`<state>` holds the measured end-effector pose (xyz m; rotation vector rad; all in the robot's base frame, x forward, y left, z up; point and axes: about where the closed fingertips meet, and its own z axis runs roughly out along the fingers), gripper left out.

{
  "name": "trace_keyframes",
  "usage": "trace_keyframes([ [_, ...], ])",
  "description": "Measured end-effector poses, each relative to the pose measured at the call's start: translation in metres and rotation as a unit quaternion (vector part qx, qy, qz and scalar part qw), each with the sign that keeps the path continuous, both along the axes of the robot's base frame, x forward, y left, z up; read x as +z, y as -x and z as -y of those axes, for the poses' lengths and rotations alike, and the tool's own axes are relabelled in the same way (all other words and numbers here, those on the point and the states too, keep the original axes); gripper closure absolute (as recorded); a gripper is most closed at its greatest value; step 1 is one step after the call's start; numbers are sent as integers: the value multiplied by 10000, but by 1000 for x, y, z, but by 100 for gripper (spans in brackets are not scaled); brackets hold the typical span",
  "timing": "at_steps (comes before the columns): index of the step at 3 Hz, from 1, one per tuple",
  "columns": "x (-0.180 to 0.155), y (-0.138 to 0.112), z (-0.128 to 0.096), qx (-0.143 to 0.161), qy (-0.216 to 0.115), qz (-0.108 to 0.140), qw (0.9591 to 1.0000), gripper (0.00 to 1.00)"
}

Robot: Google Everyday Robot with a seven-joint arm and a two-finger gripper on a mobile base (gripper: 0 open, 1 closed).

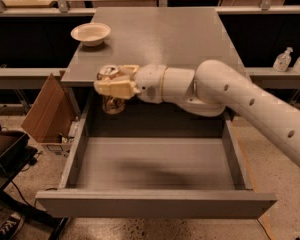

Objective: Place orange can into top drawer

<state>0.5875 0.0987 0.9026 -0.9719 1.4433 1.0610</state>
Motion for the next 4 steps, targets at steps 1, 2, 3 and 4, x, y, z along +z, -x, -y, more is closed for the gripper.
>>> trace_keyframes([
  [1, -50, 24, -15, 132, -70, -28, 9999, 100],
  [2, -110, 29, -30, 156, -175, -212, 9995, 100],
  [3, -183, 21, -39, 42, -231, -656, 9976, 100],
  [4, -218, 16, -30, -235, -243, -865, 9957, 100],
])
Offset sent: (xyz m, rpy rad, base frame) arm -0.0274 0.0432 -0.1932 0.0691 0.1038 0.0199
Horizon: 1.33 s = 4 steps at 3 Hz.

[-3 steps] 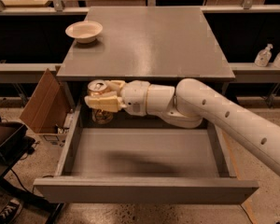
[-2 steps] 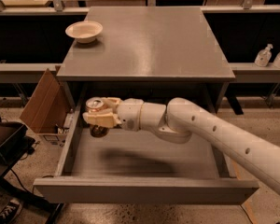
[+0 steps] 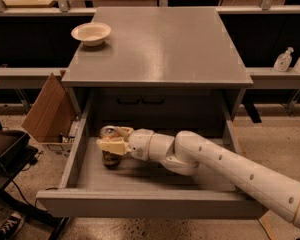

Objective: Place orange can into top drawer

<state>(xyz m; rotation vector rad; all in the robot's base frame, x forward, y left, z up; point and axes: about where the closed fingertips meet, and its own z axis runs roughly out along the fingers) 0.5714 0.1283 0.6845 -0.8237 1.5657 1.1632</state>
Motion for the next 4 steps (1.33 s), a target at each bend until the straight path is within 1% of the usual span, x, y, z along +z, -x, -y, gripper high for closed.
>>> trace_keyframes([
  [1, 1, 0, -2, 14, -6, -1, 10000, 82],
  [2, 1, 1, -5, 36, -11, 0, 10000, 51],
  [4, 2, 3, -8, 68, -18, 5, 10000, 4],
])
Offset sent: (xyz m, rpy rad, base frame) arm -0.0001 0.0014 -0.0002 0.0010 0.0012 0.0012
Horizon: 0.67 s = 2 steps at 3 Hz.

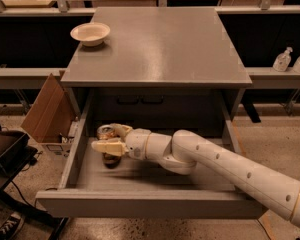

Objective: Place orange can into top drawer

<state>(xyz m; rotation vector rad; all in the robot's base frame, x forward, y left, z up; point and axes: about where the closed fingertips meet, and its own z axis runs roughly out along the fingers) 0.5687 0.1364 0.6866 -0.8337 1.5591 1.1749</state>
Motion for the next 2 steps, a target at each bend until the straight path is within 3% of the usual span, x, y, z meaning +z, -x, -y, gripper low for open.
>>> trace_keyframes([
  [2, 0, 0, -1, 9, -2, 1, 10000, 0],
])
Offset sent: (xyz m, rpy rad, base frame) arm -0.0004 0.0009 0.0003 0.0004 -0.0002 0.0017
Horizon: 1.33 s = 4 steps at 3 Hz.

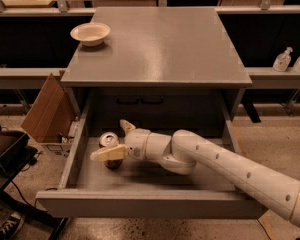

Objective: Place orange can into top drawer

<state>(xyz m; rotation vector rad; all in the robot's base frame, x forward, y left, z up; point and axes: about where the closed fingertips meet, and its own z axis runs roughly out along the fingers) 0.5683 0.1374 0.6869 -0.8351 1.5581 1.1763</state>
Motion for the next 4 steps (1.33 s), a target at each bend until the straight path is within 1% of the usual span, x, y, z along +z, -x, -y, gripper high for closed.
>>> trace_keyframes([
  [1, 17, -2, 4, 117, -48, 17, 9999, 0],
  [2, 53, 1, 14, 189, 64, 168, 9997, 0],
  [3, 101, 2, 29, 373, 262, 321, 9984, 0],
  [4, 152, 4, 46, 553, 496, 516, 9959, 0],
])
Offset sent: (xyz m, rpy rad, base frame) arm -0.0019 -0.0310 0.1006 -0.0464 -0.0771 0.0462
